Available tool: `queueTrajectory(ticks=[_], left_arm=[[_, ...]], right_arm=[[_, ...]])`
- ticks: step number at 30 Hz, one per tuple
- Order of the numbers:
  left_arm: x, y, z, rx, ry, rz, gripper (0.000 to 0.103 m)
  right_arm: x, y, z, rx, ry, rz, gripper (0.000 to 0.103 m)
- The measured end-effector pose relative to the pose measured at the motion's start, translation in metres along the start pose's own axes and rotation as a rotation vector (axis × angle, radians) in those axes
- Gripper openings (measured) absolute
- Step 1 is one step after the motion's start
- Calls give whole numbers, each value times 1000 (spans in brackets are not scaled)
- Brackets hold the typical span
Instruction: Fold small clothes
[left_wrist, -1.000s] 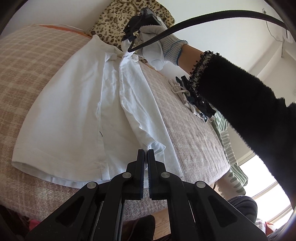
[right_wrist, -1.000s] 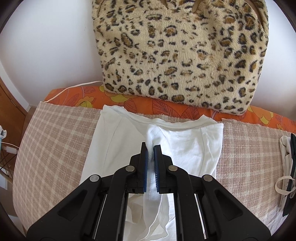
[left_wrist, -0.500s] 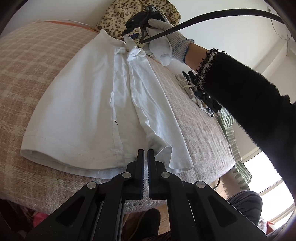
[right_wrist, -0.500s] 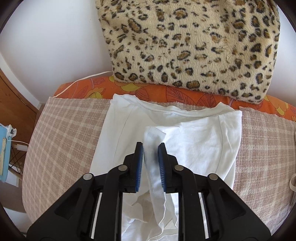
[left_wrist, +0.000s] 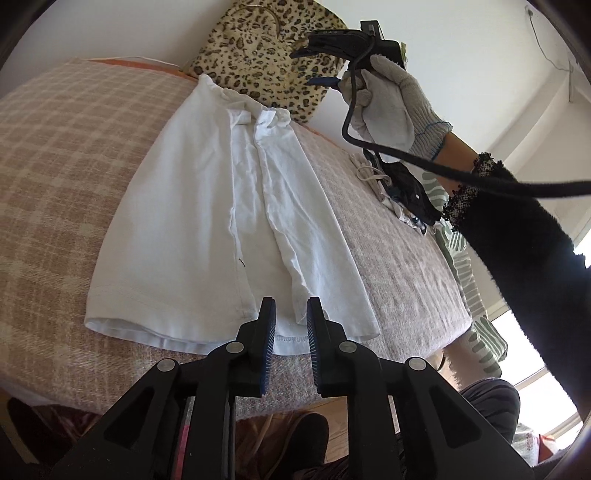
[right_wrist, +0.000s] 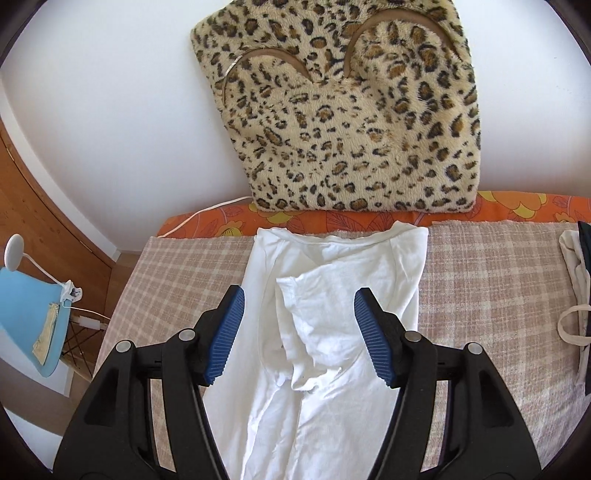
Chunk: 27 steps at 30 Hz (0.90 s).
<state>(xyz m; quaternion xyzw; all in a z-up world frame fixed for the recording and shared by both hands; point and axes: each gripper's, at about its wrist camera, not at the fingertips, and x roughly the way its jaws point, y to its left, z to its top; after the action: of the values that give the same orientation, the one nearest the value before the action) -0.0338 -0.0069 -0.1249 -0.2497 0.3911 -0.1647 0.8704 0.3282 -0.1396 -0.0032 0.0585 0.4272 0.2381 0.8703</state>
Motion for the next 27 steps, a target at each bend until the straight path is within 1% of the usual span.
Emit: queueTrajectory(ticks=[2, 4, 5, 6, 8, 11, 15, 16, 17, 18, 19, 20, 22, 24, 26, 27], left_arm=[[-6, 3, 5, 3, 2, 8, 33], [-14, 6, 12, 19, -12, 26, 33], [-17, 7, 16, 34, -13, 38, 35], [-20, 8, 20, 46, -12, 54, 44], [-26, 12, 28, 63, -11, 84, 52], [-29, 18, 41, 86, 7, 122, 52], [-34, 23, 58, 135, 9, 168, 52], [-34, 23, 63, 155, 10, 180, 52], [-34, 22, 67, 178, 12, 189, 52], [-33, 21, 71, 200, 13, 198, 52], [-33, 20, 75, 219, 14, 205, 52], [-32, 19, 78, 237, 19, 213, 52], [-29, 19, 84, 274, 27, 226, 52], [-25, 20, 86, 300, 44, 222, 52], [-20, 25, 89, 295, 65, 202, 52], [-18, 28, 91, 286, 72, 204, 52]], right_arm=[[-18, -6, -21, -9, 7, 9, 65], [-35, -8, -44, -18, 14, 8, 65], [-44, -9, -55, -18, 17, 15, 65], [-54, -10, -66, -13, 17, 19, 65], [-71, -9, -90, -16, 21, 23, 65], [-96, 3, -125, -79, 7, -4, 65], [-120, 16, -173, -139, 28, 14, 65], [-124, 20, -185, -157, 32, 10, 65], [-127, 24, -198, -174, 35, 14, 61], [-129, 29, -211, -188, 46, 27, 58], [-129, 33, -223, -197, 63, 41, 53], [-128, 37, -235, -206, 82, 51, 51], [-122, 46, -256, -219, 125, 71, 51], [-115, 55, -276, -235, 164, 84, 51], [-108, 65, -294, -267, 201, 82, 51], [-104, 70, -302, -292, 212, 66, 51]])
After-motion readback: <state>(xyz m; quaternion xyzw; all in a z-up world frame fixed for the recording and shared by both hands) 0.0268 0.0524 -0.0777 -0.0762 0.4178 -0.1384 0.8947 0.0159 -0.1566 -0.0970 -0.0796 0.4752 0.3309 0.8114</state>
